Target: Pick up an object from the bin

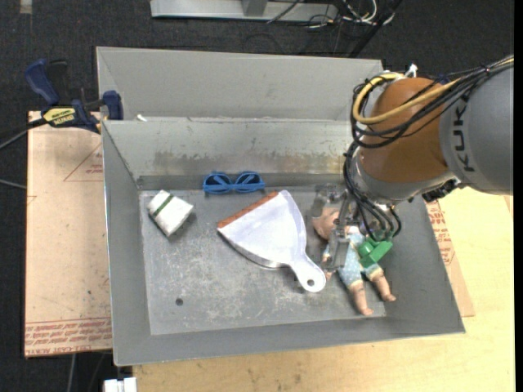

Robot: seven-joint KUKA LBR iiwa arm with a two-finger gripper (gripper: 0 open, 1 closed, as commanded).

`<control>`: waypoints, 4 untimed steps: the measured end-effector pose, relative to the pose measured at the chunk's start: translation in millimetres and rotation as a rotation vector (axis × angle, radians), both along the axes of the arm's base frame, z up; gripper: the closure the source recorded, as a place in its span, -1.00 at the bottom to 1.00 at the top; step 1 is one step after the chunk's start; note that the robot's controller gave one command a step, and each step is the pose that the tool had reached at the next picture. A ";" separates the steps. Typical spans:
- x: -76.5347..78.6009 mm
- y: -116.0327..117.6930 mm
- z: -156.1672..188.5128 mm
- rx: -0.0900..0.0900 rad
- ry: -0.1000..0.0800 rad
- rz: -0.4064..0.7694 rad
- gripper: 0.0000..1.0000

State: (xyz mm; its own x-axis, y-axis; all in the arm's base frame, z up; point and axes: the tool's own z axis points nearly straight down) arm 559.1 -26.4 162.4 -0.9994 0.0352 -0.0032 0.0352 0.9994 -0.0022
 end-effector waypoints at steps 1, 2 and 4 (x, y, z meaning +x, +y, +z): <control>-15.4 45.4 -72.8 0.005 -0.002 0.005 -1.00; 41.8 -54.0 -92.4 0.004 0.009 0.064 1.00; 40.3 -53.3 -86.6 0.006 0.012 0.063 1.00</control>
Offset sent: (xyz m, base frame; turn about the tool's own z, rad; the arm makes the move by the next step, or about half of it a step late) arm 0.0429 -0.0564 -0.0924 -0.0609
